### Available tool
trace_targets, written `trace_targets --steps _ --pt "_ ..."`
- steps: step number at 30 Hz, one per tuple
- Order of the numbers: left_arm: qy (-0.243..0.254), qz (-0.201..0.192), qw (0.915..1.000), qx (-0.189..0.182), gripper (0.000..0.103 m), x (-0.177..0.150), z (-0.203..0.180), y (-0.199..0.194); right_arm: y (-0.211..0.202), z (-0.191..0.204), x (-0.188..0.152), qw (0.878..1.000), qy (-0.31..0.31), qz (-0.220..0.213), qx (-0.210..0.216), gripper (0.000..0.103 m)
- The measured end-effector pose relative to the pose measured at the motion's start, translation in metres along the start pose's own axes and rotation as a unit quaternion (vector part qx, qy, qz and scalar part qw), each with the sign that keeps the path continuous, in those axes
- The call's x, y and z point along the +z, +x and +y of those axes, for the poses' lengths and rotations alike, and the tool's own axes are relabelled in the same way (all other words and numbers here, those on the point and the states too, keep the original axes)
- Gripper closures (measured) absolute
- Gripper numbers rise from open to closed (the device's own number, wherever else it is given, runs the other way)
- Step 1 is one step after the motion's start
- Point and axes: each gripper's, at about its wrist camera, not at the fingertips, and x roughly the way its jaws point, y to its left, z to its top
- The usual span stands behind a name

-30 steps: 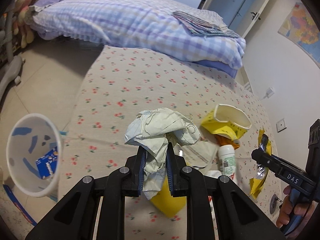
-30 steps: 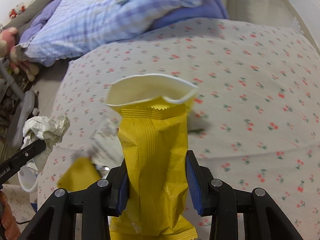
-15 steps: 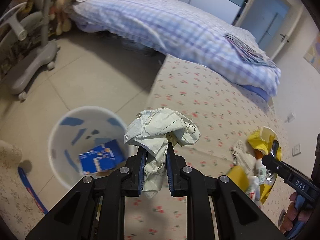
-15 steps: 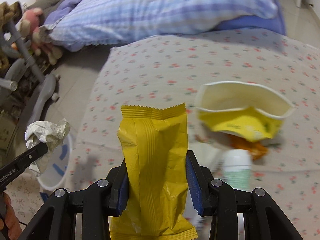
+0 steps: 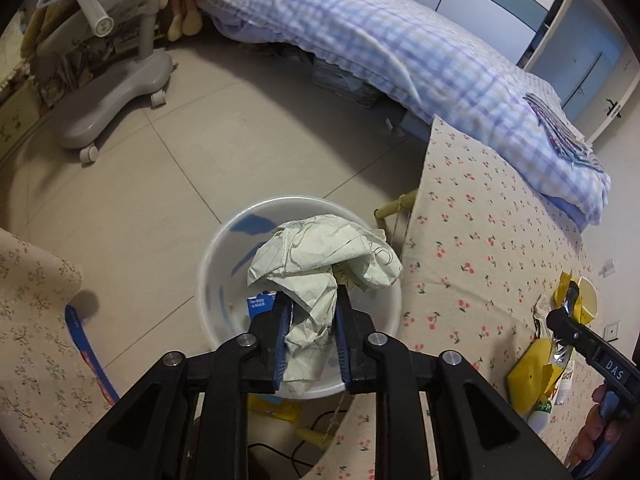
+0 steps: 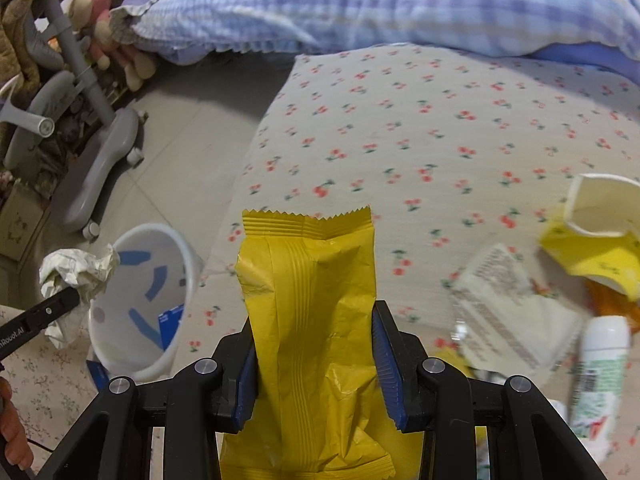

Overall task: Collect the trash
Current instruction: 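Carry the crumpled paper to the wastebasket and release it with the left tool, then move the yellow wrapper in the right tool over the wastebasket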

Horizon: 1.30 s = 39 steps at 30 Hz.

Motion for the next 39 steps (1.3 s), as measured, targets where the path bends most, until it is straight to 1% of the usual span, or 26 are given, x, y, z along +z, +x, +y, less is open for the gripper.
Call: trace_targets --steps 1,2,3,4,5,10,16,21,28,29,30,31,32,33,35,39 --pt "0.001 0.005 1.0000 -0.001 0.063 0.001 0.001 0.002 0.004 0.006 0.001 1.000 -0.003 0.001 0.002 0.059" --pt "0.000 0.011 0.9999 0.000 0.039 0.001 0.005 0.004 0.007 0.010 0.001 1.000 -0.005 0.002 0.004 0.059" --pt "-0.004 0.012 0.9999 0.007 0.021 0.001 0.009 0.005 0.012 0.017 0.002 1.000 -0.008 0.004 0.007 0.059" --pt "-0.007 0.011 0.9998 0.018 0.017 -0.001 0.013 0.003 0.014 0.022 0.002 1.000 -0.010 0.005 0.009 0.058" --pt "-0.008 0.009 0.9995 0.030 0.016 -0.001 0.018 0.002 0.018 0.027 0.002 1.000 -0.012 0.006 0.012 0.058" --pt "-0.011 0.008 0.9985 0.053 0.016 -0.004 0.039 -0.005 0.033 0.054 0.004 0.999 -0.025 0.011 0.021 0.058" --pt "-0.020 0.016 0.9980 0.058 0.016 -0.010 0.062 -0.008 0.052 0.081 0.004 0.998 -0.044 0.019 0.031 0.058" --pt "-0.009 0.009 0.9971 0.075 0.016 -0.012 0.071 -0.012 0.068 0.104 0.004 0.997 -0.065 0.019 0.045 0.057" --pt "-0.001 0.003 0.9968 0.080 0.016 -0.015 0.077 -0.019 0.084 0.132 0.004 0.992 -0.090 0.001 0.084 0.056" --pt "-0.002 0.003 0.9968 0.080 0.016 -0.015 0.077 -0.019 0.085 0.133 0.004 0.991 -0.091 -0.002 0.094 0.051" --pt "-0.003 0.004 0.9969 0.078 0.016 -0.015 0.077 -0.020 0.085 0.135 0.004 0.989 -0.091 -0.006 0.114 0.039" --pt "-0.005 0.003 0.9971 0.076 0.016 -0.015 0.077 -0.021 0.084 0.136 0.005 0.986 -0.088 -0.012 0.138 0.033" --pt "-0.005 0.003 0.9972 0.075 0.016 -0.016 0.077 -0.022 0.082 0.137 0.005 0.986 -0.085 -0.017 0.146 0.025" --pt "-0.005 0.002 0.9972 0.074 0.016 -0.016 0.077 -0.022 0.078 0.138 0.006 0.985 -0.083 -0.028 0.150 0.024" --pt "-0.003 0.000 0.9973 0.074 0.016 -0.015 0.074 -0.023 0.072 0.140 0.006 0.984 -0.092 -0.035 0.151 0.024" --pt "0.009 0.000 0.9978 0.066 0.016 -0.019 0.066 -0.029 0.064 0.139 0.003 0.986 -0.104 -0.038 0.124 0.024"
